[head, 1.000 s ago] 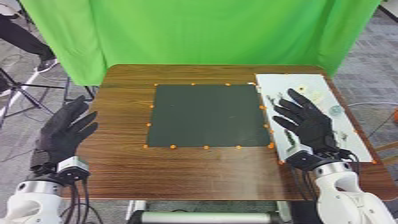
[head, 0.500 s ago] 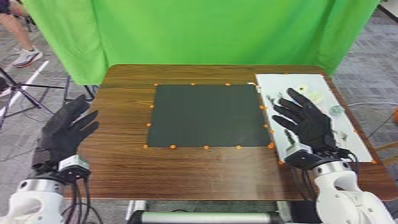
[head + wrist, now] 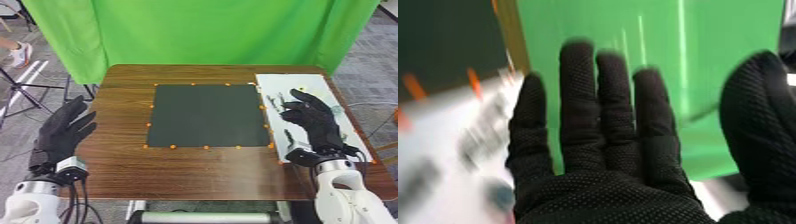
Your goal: Arrange flowers
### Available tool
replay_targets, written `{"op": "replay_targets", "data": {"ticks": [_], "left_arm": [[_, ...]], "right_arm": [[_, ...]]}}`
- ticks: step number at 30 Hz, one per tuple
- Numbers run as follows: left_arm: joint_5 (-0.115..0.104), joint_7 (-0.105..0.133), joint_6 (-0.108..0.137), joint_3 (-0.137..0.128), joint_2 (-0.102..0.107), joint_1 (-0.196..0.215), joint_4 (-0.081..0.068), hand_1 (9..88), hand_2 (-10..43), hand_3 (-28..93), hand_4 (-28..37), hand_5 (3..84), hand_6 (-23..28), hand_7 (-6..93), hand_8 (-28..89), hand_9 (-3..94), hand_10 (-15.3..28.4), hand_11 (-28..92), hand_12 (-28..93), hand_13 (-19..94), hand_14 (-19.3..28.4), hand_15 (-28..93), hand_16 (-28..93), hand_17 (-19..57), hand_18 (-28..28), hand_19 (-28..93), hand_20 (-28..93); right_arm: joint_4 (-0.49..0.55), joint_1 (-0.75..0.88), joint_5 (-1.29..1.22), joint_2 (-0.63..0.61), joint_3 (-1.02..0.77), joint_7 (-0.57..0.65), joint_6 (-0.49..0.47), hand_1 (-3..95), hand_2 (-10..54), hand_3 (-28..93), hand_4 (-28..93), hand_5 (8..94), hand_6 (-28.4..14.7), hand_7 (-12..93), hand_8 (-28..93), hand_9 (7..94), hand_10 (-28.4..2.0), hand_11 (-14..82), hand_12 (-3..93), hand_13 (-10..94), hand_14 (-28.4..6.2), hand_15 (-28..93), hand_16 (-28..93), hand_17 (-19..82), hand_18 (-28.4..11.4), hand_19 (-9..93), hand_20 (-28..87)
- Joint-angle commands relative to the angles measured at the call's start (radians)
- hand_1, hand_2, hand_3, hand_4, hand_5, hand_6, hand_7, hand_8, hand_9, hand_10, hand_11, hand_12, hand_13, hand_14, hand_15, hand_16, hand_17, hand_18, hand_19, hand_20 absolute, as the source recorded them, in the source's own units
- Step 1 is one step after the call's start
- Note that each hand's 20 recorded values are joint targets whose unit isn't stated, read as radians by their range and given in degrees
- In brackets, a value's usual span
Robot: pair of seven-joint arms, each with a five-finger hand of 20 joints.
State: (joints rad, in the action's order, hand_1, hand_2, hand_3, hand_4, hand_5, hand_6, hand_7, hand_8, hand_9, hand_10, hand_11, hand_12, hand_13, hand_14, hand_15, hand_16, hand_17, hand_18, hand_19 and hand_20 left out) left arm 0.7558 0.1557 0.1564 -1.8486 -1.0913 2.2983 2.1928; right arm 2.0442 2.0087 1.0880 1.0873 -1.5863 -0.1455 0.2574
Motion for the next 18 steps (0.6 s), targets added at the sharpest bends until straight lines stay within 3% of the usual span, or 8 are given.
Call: {"op": "replay_targets", "data": {"ticks": [1, 3, 6, 7, 11, 14, 18], "left_arm": [[0.004, 0.005, 0.008, -0.016, 0.008, 0.011, 0.006, 28.2, -4.0, 70, -26.2, 28.2, 1.8, 24.3, -13, 22.2, 10.3, 21, 16, 20, 13.5, 29, 2, -7.9, 19.2, 43, 8], [0.004, -0.001, 0.008, -0.019, -0.001, 0.021, 0.010, 28.2, -4.0, 70, -26.2, 28.2, 1.9, 24.2, -13, 22.2, 10.2, 22, 16, 20, 13.5, 29, 2, -7.9, 19.2, 43, 8], [0.005, -0.006, 0.011, -0.020, -0.008, 0.031, 0.013, 28.2, -4.0, 70, -26.3, 28.3, 1.9, 24.2, -13, 22.3, 10.2, 21, 16, 20, 13.4, 29, 2, -7.9, 19.2, 43, 8], [0.001, -0.002, 0.012, -0.021, -0.002, 0.032, 0.012, 28.2, -4.0, 70, -26.3, 28.3, 1.9, 24.2, -13, 22.3, 10.2, 21, 16, 20, 13.4, 29, 2, -7.9, 19.2, 43, 8], [0.002, 0.000, 0.011, -0.024, 0.005, 0.026, 0.012, 28.2, -4.0, 70, -26.2, 28.3, 1.8, 24.2, -13, 22.3, 10.2, 21, 16, 20, 13.5, 29, 2, -7.9, 19.2, 43, 8], [-0.005, 0.000, 0.005, -0.025, 0.009, 0.023, 0.011, 28.3, -3.9, 70, -26.2, 28.3, 1.9, 24.2, -13, 22.3, 10.2, 21, 16, 20, 13.5, 29, 2, -7.9, 19.2, 43, 8], [-0.002, -0.003, 0.009, -0.028, 0.000, 0.038, 0.015, 28.3, -3.9, 70, -26.1, 28.3, 1.9, 24.2, -13, 22.2, 10.2, 22, 16, 20, 13.6, 29, 2, -7.9, 19.2, 43, 8]], "right_arm": [[0.086, 0.057, 0.976, -0.189, -0.003, 0.436, 0.247, 42.2, -9.5, 70, -28, 48.4, 1.2, 51, -22, 54.6, -11.1, 55.9, 34.0, 52, -9.1, 74, 24, 19, -18.2, 75, 45], [0.090, 0.044, 1.182, -0.224, 0.036, 0.569, 0.221, 51.9, -9.5, 52, -28, 47.7, 1.2, 54, -11, 53.9, -11.3, 58.9, 37.7, 52, -9.2, 76, 27, 19, -18.4, 76, 47], [0.137, 0.093, 1.209, -0.245, 0.007, 0.625, 0.109, 61.2, -9.5, 22, -24, 50.0, 1.1, 59, -22, 53.0, -10.7, 64.8, 44.8, 51, -9.9, 82, 31, 19, -18.3, 77, 50], [0.153, 0.111, 1.211, -0.245, -0.012, 0.642, 0.041, 61.1, -9.5, 18, -22, 50.5, 1.0, 60, -23, 53.3, -10.6, 66.1, 45.9, 52, -10.3, 83, 32, 19, -18.5, 77, 51], [0.177, 0.150, 1.221, -0.250, -0.047, 0.692, -0.130, 54.4, -9.5, 31, -28, 51.0, 0.2, 58, -23, 52.5, -11.1, 65.7, 47.1, 51, -11.5, 83, 32, 19, -19.6, 78, 51], [0.168, 0.145, 1.247, -0.250, -0.028, 0.758, -0.186, 47.4, -9.5, 42, -28, 50.5, -0.3, 55, -21, 50.8, -11.6, 64.6, 46.6, 50, -12.0, 82, 31, 18, -20.0, 77, 52], [0.155, 0.115, 1.227, -0.239, -0.010, 0.826, -0.308, 37.9, -9.5, 55, -28, 44.4, -2.8, 52, -20, 44.0, -14.6, 63.4, 45.8, 44, -13.3, 81, 29, 14, -19.6, 75, 51]]}}
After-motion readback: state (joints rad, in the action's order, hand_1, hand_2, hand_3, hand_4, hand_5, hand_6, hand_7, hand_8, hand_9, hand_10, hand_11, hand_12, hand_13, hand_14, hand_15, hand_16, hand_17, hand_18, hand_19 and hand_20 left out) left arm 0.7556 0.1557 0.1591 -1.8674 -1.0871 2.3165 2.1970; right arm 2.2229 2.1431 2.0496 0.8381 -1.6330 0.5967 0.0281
